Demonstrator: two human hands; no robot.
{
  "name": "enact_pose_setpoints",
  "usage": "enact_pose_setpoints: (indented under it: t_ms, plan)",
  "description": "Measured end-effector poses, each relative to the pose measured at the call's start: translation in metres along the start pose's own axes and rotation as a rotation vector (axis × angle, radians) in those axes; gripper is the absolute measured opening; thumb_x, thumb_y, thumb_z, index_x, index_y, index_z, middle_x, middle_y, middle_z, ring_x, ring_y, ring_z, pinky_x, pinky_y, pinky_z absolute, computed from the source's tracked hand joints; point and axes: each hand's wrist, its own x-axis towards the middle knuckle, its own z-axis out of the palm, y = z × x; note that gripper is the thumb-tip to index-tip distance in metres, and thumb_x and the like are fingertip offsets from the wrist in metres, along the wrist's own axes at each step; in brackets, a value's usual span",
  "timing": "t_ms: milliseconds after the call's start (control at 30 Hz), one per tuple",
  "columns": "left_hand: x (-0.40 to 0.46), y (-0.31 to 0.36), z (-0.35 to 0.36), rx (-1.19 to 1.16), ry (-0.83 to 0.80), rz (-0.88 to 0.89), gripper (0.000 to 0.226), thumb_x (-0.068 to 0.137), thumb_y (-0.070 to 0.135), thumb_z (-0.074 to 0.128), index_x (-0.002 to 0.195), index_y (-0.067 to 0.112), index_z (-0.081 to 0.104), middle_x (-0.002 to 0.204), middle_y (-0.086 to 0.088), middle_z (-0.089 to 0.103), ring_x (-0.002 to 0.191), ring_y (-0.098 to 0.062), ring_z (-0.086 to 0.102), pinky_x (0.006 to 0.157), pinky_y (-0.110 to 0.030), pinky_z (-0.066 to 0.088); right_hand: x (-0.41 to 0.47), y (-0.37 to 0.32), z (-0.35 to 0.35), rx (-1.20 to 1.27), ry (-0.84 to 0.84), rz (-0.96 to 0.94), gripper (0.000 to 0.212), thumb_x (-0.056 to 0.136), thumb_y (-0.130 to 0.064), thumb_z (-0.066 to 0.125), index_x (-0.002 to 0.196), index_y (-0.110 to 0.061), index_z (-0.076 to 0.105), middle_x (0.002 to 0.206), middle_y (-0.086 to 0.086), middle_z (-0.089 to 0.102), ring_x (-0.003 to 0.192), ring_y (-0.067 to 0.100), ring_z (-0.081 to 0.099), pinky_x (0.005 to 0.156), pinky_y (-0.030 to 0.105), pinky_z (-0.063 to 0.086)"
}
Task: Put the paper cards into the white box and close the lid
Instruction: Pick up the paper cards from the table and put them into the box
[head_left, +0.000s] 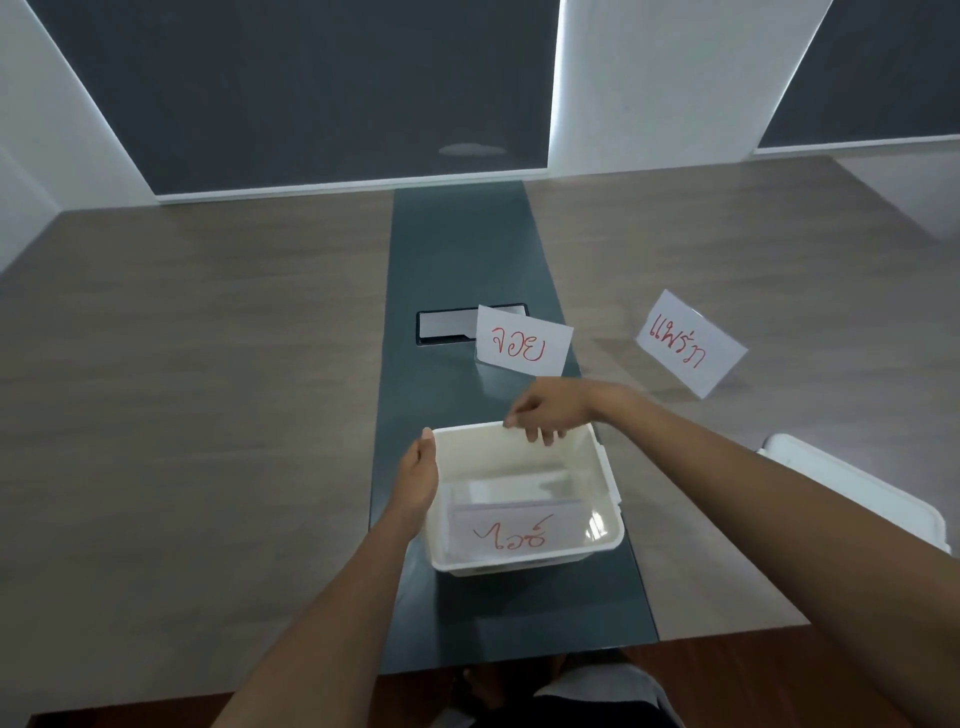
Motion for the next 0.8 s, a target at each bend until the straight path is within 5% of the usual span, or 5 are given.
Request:
enact_pose_setpoints:
  t_ms: [100, 233, 333, 633, 800]
  plan:
    - [0.004, 0.001, 0.001, 0.011, 0.016, 0.009, 0.046, 0.105, 0.051, 0.029, 0.110, 0.018, 0.060, 0.100, 0.007, 0.062, 0.087, -0.003, 0.055, 0.086, -0.030, 0.039, -0.007, 0.010, -0.023, 0.163, 0.196, -0.013, 0.026, 0.096, -0.024, 0.056, 0.109, -0.008, 0.072, 0.093, 0.007, 0.072, 0.084, 0.024, 0.070, 0.072, 0.021, 0.051]
    - [0.009, 0.007, 0.002, 0.054, 0.055, 0.030, 0.046, 0.106, 0.046, 0.031, 0.103, 0.011, 0.060, 0.090, 0.005, 0.059, 0.083, -0.010, 0.053, 0.072, -0.026, 0.043, -0.009, 0.035, -0.042, 0.103, 0.475, 0.002, 0.029, 0.100, -0.026, 0.051, 0.116, -0.012, 0.070, 0.108, -0.007, 0.064, 0.093, 0.013, 0.056, 0.058, -0.002, 0.037]
    - [0.012, 0.008, 0.005, 0.069, 0.095, 0.068, 0.047, 0.106, 0.042, 0.033, 0.101, 0.007, 0.063, 0.089, 0.000, 0.060, 0.076, -0.009, 0.053, 0.067, -0.020, 0.041, 0.006, 0.056, -0.050, 0.148, 0.596, 0.026, 0.031, 0.101, -0.021, 0.049, 0.117, -0.004, 0.070, 0.119, 0.006, 0.067, 0.090, 0.017, 0.057, 0.058, 0.005, 0.041]
    - [0.040, 0.018, 0.007, 0.099, 0.120, 0.086, 0.042, 0.106, 0.043, 0.034, 0.076, 0.020, 0.053, 0.073, 0.006, 0.051, 0.069, -0.010, 0.048, 0.065, -0.028, 0.041, 0.076, 0.098, -0.074, -0.012, 0.743, 0.180, 0.035, 0.097, -0.025, 0.049, 0.123, -0.008, 0.065, 0.130, 0.016, 0.054, 0.116, 0.034, 0.055, 0.102, 0.040, 0.045]
    - [0.054, 0.022, 0.010, 0.147, 0.161, 0.088, 0.039, 0.106, 0.040, 0.035, 0.093, 0.015, 0.062, 0.089, 0.003, 0.062, 0.083, -0.014, 0.056, 0.075, -0.031, 0.044, 0.121, 0.104, -0.081, -0.110, 0.668, 0.173, 0.041, 0.095, -0.025, 0.051, 0.131, -0.005, 0.056, 0.133, 0.018, 0.052, 0.119, 0.037, 0.053, 0.104, 0.043, 0.041]
